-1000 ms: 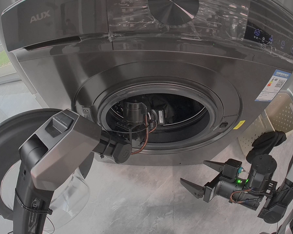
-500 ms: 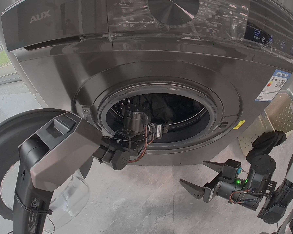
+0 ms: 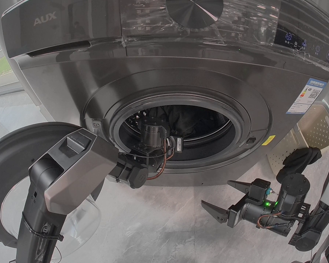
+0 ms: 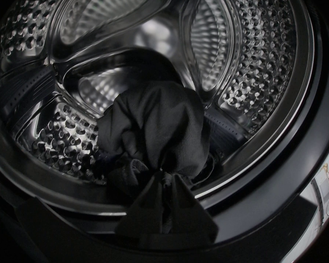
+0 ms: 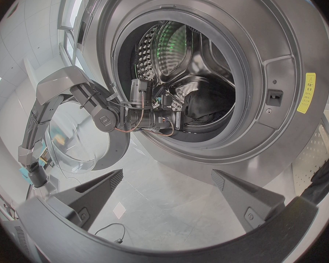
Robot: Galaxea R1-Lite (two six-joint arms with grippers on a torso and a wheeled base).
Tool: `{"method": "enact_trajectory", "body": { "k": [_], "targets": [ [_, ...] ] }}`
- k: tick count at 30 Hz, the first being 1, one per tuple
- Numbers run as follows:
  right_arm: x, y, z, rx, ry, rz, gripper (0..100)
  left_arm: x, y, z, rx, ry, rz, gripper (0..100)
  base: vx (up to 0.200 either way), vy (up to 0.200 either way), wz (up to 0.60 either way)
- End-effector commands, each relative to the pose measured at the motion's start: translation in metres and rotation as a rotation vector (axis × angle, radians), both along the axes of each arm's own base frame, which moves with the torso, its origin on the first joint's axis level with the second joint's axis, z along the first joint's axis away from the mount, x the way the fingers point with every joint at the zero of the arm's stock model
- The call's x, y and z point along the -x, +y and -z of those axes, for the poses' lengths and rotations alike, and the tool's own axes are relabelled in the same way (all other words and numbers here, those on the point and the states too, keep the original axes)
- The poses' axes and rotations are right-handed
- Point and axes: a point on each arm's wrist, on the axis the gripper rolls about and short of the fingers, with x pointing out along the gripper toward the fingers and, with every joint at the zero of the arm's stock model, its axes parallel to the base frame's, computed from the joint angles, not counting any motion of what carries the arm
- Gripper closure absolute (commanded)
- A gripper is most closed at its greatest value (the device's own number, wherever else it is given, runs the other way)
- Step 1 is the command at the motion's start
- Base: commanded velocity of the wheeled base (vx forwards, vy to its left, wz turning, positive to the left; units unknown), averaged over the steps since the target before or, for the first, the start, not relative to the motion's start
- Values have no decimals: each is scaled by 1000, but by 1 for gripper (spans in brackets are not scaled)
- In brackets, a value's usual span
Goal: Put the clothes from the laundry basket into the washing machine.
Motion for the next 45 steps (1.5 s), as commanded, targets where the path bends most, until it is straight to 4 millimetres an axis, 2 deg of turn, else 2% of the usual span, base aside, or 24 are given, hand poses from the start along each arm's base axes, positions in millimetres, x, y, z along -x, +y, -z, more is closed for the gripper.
{"method": "enact_trajectory", "body": {
  "k": [1, 6, 10, 22, 23, 27, 30, 36, 38, 39, 45],
  "targets": [
    [0, 1, 0, 0, 0, -1, 0, -4, -4, -4, 23, -25, 1, 100, 0, 0, 0],
    [-1, 1, 0, -2, -2, 0, 0, -26, -8, -15, 169, -120, -19, 100, 0, 0, 0],
    [-1, 1, -1, -4, -5, 0, 0, -42, -4, -12, 209, -177, -38, 100, 0, 0, 0],
    [-1, 1, -1, -6, -7, 0, 0, -49, -11, -12, 233, -209, -43, 100, 0, 0, 0],
    [-1, 1, -1, -6, -7, 2, 0, -48, -12, -12, 233, -206, -41, 0, 0, 0, 0],
    [-2, 2, -2, -9, -11, 0, 0, -46, -12, -17, 235, -200, -38, 0, 0, 0, 0],
    [-2, 1, -2, -10, -12, 2, 0, -32, -8, -27, 203, -148, -34, 0, 0, 0, 0],
    [-2, 2, -2, -10, -12, 2, 0, -6, -3, -31, 153, -77, -17, 0, 0, 0, 0],
    [-2, 2, -2, -10, -12, 2, 0, -5, -2, -31, 151, -74, -17, 0, 0, 0, 0],
    [-2, 2, -2, -11, -11, 2, 0, 11, -2, -37, 139, -60, 1, 0, 0, 0, 0],
    [-1, 1, -3, -12, -12, 2, 0, 54, -12, -48, 126, -53, 106, 0, 0, 0, 0]
  ]
}}
